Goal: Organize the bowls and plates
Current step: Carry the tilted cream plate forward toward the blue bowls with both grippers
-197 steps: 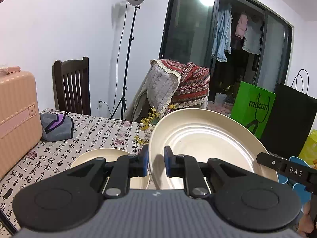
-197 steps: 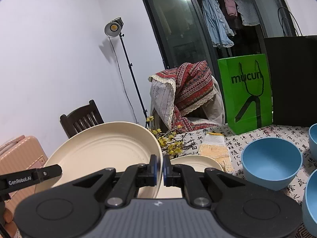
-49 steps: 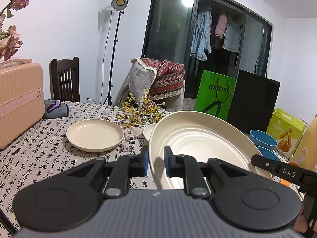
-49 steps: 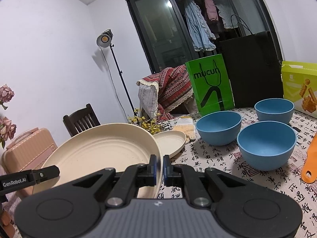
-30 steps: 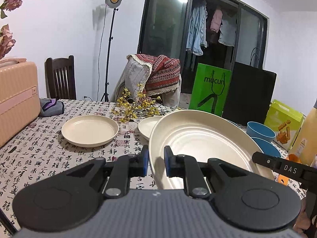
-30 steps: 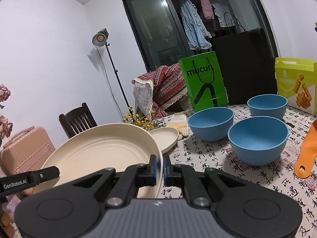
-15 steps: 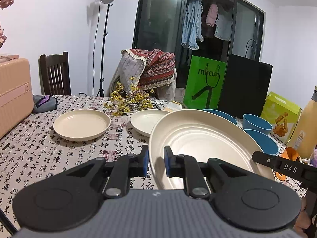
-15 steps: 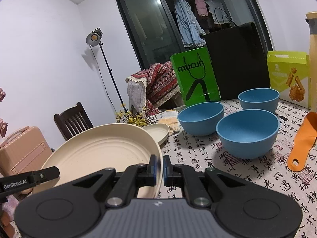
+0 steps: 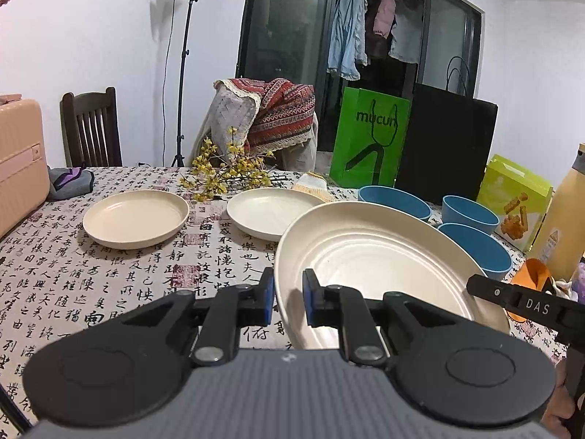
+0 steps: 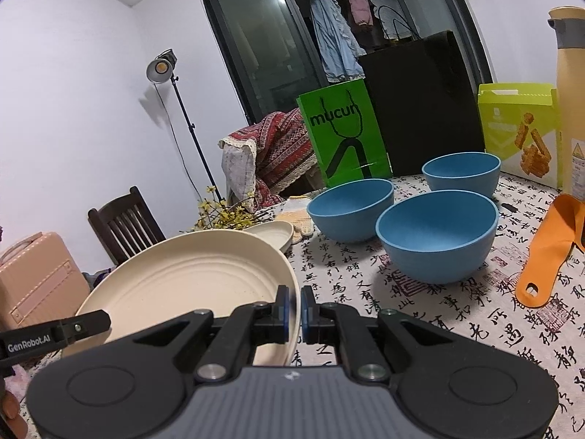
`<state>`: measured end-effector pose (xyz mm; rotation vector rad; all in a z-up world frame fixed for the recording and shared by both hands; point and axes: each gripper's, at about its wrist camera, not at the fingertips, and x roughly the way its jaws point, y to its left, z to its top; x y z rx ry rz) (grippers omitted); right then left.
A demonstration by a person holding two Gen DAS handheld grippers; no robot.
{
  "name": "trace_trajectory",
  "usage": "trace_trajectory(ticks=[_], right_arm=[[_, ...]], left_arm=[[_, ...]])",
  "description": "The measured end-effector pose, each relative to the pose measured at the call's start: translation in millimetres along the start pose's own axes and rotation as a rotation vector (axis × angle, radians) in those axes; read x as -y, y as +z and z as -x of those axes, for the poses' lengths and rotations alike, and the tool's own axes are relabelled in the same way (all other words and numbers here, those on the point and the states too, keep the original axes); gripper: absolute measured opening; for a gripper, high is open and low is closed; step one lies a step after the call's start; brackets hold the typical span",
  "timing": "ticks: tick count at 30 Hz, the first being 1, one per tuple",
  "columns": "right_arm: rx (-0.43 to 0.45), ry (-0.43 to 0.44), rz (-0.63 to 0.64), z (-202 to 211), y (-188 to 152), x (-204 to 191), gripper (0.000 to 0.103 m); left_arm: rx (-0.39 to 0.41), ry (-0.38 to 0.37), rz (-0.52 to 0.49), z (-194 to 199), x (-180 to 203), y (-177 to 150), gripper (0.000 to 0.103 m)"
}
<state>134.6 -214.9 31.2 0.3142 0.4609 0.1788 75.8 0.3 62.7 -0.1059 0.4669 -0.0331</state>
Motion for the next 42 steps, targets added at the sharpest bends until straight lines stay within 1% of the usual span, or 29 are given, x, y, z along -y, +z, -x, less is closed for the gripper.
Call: trace_trajectory(ticks=[23, 42], right_arm=[[-0.039, -0.036, -0.017, -14.3, -12.5, 25.2, 0.007], [-0.057, -0.060, -0.016, -20.0, -17.8, 34.9, 0.007]], left_arm=[[-0.061, -0.003, -0.037, -26.3, 16.4, -15.8, 0.016], [-0.099, -0.009, -0.053, -43.2, 23.3, -23.5, 0.016]])
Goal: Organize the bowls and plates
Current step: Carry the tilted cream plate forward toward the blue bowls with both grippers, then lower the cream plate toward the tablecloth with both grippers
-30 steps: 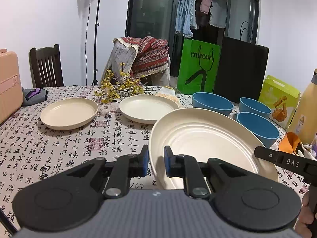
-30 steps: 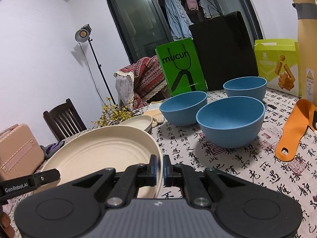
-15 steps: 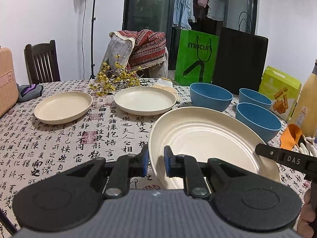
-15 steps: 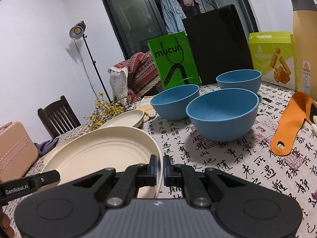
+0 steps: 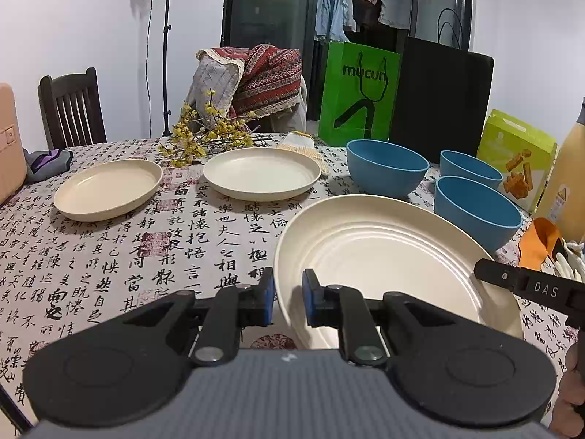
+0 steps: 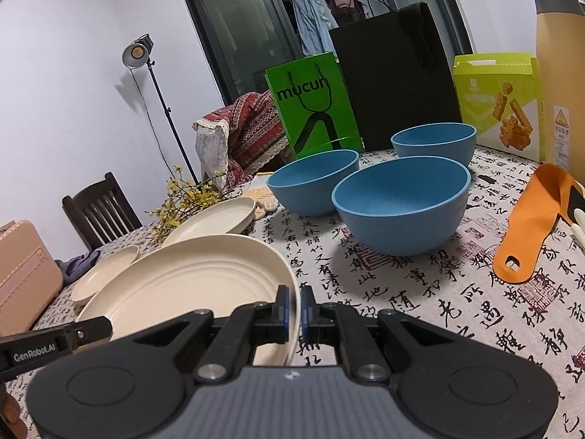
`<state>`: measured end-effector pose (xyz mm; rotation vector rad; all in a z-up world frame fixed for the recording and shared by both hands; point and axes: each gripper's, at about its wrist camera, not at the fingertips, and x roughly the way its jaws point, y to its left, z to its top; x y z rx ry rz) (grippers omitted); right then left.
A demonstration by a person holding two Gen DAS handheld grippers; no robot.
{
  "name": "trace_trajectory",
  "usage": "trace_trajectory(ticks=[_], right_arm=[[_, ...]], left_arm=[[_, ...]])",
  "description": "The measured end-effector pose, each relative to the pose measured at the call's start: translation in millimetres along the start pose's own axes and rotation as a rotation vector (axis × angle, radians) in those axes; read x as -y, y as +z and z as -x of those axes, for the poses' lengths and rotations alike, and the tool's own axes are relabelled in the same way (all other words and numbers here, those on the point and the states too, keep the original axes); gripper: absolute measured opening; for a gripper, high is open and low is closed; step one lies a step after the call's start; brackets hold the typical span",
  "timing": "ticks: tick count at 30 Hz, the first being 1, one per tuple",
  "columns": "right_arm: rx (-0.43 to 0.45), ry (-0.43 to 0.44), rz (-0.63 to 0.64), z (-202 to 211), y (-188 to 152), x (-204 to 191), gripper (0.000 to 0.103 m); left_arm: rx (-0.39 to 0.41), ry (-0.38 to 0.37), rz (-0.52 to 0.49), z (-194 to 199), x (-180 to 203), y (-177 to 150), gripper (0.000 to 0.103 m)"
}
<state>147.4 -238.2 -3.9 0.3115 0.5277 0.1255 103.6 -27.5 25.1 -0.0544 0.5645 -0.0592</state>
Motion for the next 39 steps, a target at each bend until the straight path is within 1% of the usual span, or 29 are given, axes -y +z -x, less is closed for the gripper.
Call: trace_trajectory(ticks=[39], right_arm=[[-0.044, -0.047, -0.044, -13.1, -19.5, 38.4, 0.007]], left_arm=[[-0.081, -0.005, -0.055, -32.7, 29.4, -22.3, 0.016]])
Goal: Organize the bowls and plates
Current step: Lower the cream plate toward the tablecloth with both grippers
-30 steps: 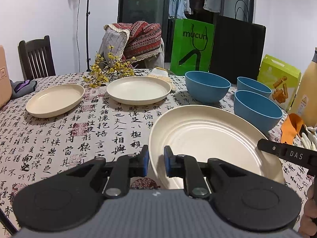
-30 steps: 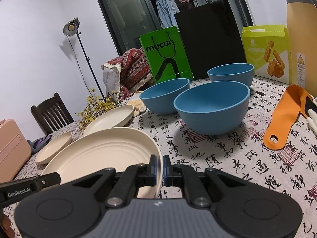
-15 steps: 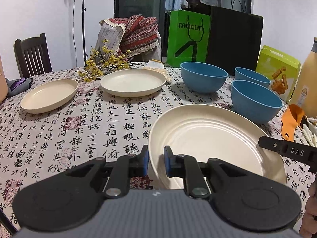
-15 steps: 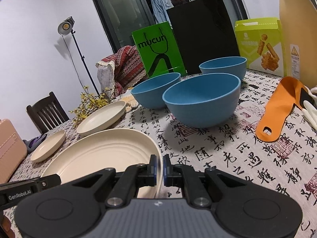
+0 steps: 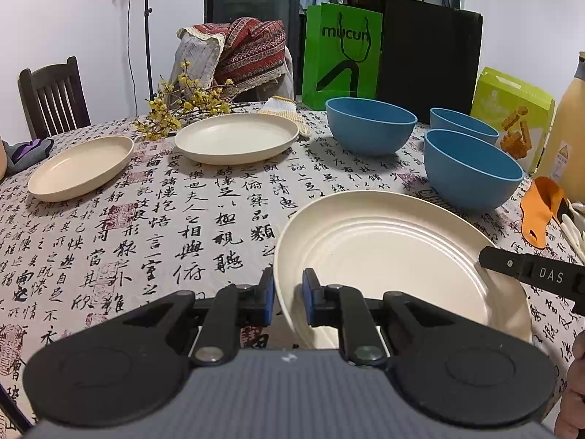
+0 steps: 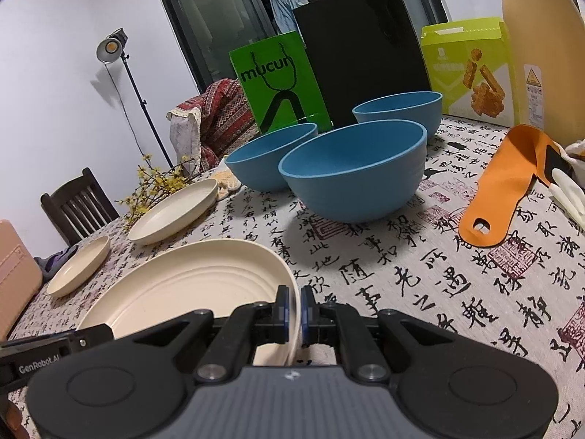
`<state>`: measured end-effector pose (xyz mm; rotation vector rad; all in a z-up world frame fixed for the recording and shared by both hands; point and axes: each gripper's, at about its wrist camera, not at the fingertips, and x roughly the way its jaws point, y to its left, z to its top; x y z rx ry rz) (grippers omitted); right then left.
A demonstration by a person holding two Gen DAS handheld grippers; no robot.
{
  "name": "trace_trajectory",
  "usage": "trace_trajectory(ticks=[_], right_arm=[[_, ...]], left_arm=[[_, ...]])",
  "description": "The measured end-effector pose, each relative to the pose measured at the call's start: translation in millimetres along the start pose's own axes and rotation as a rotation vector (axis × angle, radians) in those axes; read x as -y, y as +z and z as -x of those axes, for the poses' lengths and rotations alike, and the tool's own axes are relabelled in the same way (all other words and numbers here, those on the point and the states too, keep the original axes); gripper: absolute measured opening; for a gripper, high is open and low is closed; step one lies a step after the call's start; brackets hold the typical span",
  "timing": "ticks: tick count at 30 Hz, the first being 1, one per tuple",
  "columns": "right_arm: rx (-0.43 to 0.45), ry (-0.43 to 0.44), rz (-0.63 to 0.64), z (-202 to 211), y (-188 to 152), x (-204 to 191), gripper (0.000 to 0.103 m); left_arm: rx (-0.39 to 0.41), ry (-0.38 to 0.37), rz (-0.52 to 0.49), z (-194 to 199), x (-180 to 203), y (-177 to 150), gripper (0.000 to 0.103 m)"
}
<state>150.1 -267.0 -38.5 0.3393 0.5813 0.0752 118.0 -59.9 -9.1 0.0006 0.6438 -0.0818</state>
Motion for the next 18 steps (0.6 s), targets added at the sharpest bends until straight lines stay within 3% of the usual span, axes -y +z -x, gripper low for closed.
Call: trace_trajectory(ticks=[18], right_arm=[[-0.006, -0.031, 0.027, -5.5, -6.1, 6.1, 0.006]], left_arm=[[-0.020, 0.010, -0.029, -10.2, 8.8, -7.6, 0.016]])
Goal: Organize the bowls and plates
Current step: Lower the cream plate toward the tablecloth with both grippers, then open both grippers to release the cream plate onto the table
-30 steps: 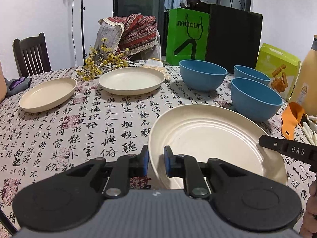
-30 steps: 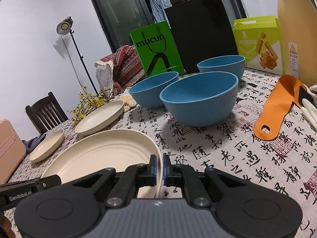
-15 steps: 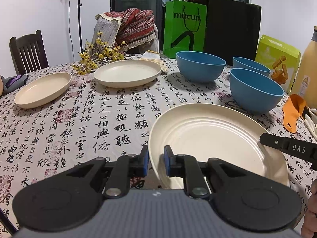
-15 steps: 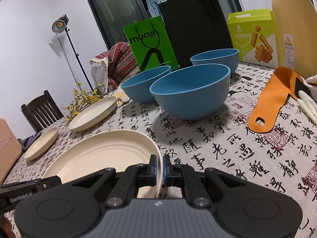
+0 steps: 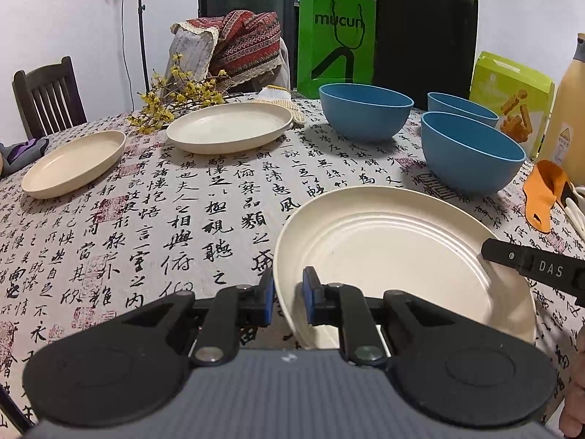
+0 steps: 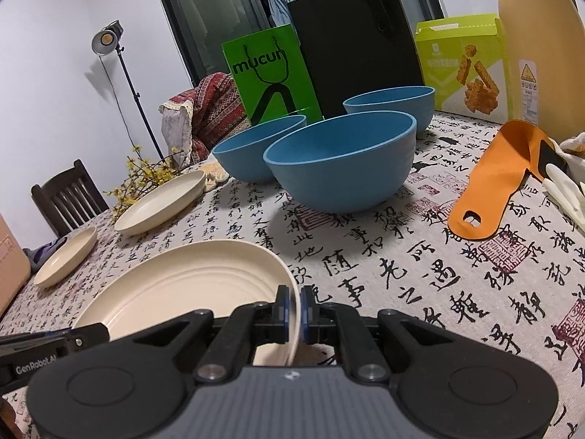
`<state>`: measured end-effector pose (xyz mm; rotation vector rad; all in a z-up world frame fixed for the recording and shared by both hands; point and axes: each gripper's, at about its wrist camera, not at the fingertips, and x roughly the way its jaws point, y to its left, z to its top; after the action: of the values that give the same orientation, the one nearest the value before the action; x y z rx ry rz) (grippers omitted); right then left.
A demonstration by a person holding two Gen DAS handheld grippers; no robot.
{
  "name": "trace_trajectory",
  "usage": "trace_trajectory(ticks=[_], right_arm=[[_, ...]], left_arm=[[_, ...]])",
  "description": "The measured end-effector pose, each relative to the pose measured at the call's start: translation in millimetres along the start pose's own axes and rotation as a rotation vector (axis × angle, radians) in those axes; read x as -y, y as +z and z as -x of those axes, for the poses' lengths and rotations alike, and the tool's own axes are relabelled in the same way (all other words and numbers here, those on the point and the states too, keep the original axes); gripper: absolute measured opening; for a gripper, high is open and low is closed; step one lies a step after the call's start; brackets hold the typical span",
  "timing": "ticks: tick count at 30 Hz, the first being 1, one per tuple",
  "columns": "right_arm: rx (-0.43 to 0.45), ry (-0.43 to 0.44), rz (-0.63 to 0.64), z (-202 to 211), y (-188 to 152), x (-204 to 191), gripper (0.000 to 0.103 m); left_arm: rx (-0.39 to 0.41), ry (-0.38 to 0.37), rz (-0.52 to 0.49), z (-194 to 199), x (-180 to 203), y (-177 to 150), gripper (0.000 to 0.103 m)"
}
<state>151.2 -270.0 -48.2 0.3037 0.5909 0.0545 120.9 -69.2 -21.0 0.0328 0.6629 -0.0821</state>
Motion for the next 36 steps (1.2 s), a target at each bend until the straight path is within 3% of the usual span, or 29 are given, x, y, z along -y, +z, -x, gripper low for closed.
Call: trace_trajectory(ticks=[12, 16, 21, 27, 29, 36], right_arm=[[-0.004, 0.017, 0.017, 0.2, 2.0, -1.0, 0.009], [-0.002, 0.017, 0.018, 2.2, 4.5, -0.8, 0.011], [0.009, 0.018, 0.020, 6.9, 8.3, -0.8, 0.026], [0.031, 0.026, 0.039, 15.6, 13.5, -8.2, 0.062], [0.039, 0.030, 0.049, 18.4, 15.0, -12.1, 0.078], [0.060, 0.038, 0.072, 27.0, 19.4, -25.4, 0.096]], left_arm=[[-0.021, 0.010, 0.001, -4.9, -2.0, -0.1, 0.018], [0.006, 0.016, -0.005, 1.5, -2.5, 2.9, 0.036], [0.039, 0.020, -0.005, 10.9, -6.9, 7.5, 0.056], [0.066, 0.017, -0.001, 22.3, -14.8, 12.2, 0.065], [0.080, 0.015, -0.001, 26.8, -17.5, 13.4, 0.071], [0.132, 0.006, 0.011, 44.0, -31.1, 18.6, 0.092]])
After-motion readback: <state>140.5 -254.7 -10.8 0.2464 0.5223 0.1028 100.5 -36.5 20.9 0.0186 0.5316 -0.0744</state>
